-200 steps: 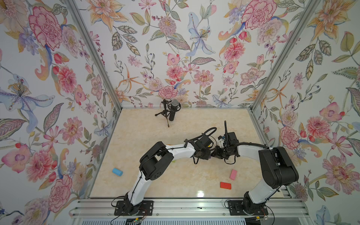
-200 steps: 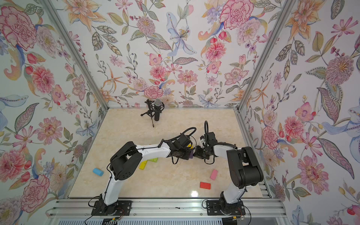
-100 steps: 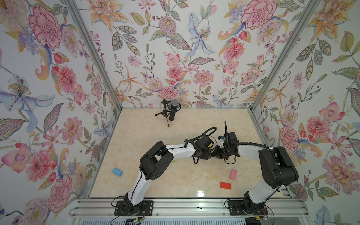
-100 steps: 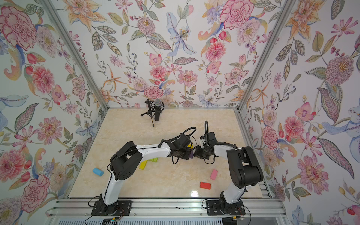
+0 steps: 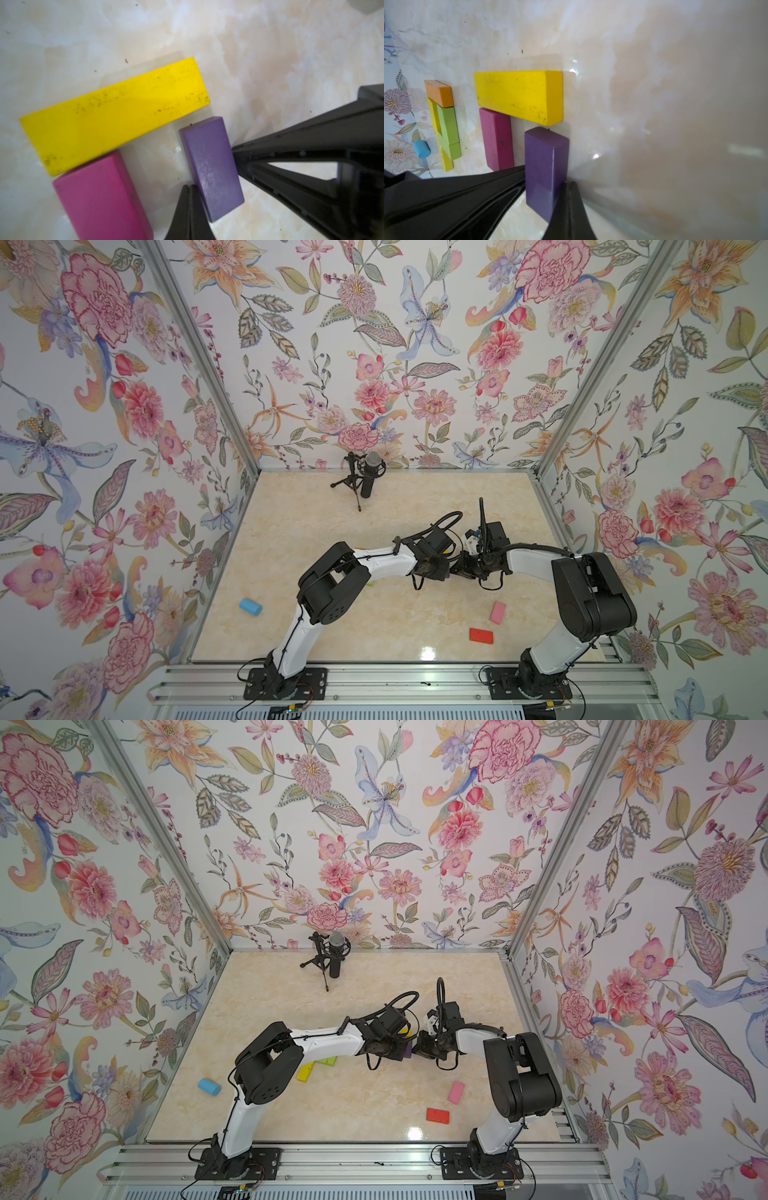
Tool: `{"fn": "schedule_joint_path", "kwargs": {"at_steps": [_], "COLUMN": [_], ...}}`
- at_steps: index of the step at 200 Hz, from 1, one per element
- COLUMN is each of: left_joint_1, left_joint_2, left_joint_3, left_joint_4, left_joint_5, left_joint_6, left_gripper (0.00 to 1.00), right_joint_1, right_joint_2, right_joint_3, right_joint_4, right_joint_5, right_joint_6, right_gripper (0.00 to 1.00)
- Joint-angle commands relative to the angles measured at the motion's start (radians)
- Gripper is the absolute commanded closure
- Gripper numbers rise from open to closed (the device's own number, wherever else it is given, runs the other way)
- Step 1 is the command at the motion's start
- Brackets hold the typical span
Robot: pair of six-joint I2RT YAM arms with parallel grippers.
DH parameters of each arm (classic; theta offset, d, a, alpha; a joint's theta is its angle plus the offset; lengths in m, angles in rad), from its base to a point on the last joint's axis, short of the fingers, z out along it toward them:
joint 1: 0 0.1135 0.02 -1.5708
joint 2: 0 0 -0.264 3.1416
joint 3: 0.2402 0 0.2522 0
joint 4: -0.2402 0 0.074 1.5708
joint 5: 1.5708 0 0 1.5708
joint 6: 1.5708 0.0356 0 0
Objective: Assemble the letter p with building blocks
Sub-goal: Assemble the building block at the center of the board.
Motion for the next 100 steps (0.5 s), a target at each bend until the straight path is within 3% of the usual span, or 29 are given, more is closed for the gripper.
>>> {"fn": "schedule_joint_path", "kwargs": {"at_steps": [1, 100], "left_joint_1": [-0.007, -0.01], "left_joint_2": [0.013, -0.036], "left_joint_3": [-0.012, -0.025], "left_joint_4": [-0.025, -0.048], "left_joint_5": [-0.004, -0.053], "left_joint_6": [0.0, -0.003], "left_gripper": [1.0, 1.0], "right_joint_1": [-0.003, -0.01], "right_joint_2": [0.051, 0.015], "right_joint_3": [-0.011, -0.023], "right_joint_4": [-0.051, -0.052], "right_joint_5": [0.077, 0.084], "right_joint_6": [-0.02, -0.016], "right_gripper": [1.0, 1.0]}}
